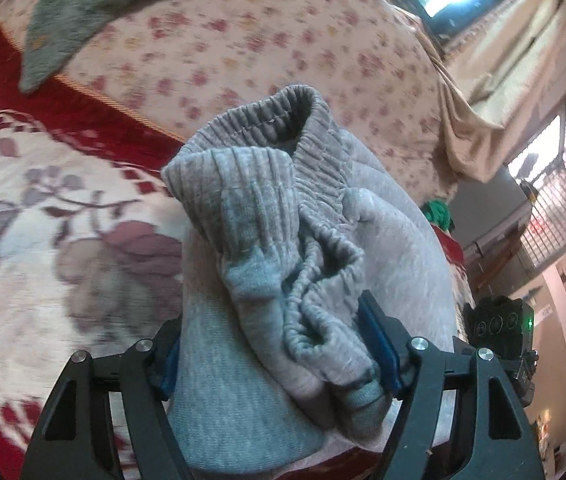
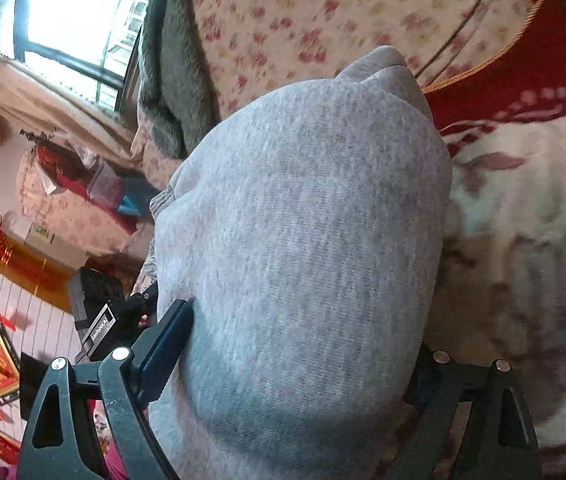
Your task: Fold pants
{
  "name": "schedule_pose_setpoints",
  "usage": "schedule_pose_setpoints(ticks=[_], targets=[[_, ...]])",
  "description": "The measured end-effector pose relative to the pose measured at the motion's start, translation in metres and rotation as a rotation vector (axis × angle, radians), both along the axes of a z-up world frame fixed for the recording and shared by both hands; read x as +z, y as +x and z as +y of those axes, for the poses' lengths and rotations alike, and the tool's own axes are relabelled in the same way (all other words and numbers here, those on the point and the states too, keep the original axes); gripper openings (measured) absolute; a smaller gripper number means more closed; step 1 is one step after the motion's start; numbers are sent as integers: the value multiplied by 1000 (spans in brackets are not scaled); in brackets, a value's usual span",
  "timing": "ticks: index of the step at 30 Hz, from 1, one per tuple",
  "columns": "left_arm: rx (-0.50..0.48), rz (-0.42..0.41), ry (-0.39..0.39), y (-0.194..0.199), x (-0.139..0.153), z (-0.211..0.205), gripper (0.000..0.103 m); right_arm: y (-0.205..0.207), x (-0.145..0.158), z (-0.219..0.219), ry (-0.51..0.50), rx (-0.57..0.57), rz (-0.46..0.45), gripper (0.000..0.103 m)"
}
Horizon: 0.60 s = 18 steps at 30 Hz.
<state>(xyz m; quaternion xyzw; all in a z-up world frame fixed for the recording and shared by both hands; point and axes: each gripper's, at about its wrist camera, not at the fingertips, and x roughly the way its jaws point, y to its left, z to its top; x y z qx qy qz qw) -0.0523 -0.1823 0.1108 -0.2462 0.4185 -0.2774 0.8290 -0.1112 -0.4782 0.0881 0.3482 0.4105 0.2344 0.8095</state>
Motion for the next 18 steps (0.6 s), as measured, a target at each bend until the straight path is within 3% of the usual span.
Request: schedule_pose_setpoints(ticks=[11, 18], targets=[[-52, 28, 57, -13, -18, -80, 74, -23, -20, -83, -8, -62, 39, 93], [-30, 11, 129, -21, -33, -95, 74, -22, -52, -93, -8, -77, 84, 95]])
